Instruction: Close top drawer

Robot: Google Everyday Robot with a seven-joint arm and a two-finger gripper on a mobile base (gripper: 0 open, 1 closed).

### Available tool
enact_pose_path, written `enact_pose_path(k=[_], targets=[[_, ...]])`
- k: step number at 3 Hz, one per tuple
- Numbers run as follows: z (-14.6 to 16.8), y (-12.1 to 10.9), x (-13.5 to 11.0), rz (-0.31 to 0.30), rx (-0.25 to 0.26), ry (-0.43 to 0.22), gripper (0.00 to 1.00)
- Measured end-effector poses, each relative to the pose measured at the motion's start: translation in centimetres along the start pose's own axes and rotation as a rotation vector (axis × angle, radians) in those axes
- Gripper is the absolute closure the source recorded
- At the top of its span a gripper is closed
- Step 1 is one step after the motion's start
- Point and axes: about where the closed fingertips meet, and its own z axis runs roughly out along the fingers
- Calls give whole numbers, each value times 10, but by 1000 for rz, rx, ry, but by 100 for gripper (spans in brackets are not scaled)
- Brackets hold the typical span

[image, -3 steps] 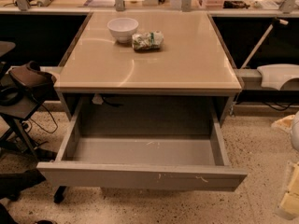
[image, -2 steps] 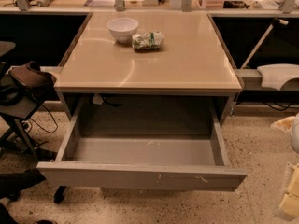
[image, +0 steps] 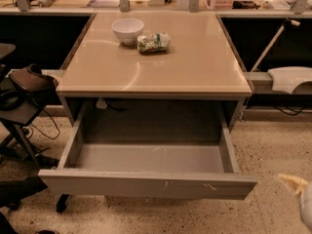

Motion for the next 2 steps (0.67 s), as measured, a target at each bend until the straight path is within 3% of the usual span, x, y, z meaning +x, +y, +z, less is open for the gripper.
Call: enact_pose_path(k=[1,2], targets=[[47,37,5,-76,-113,-54,0],[80,52,-17,-176,-181,-108,0]])
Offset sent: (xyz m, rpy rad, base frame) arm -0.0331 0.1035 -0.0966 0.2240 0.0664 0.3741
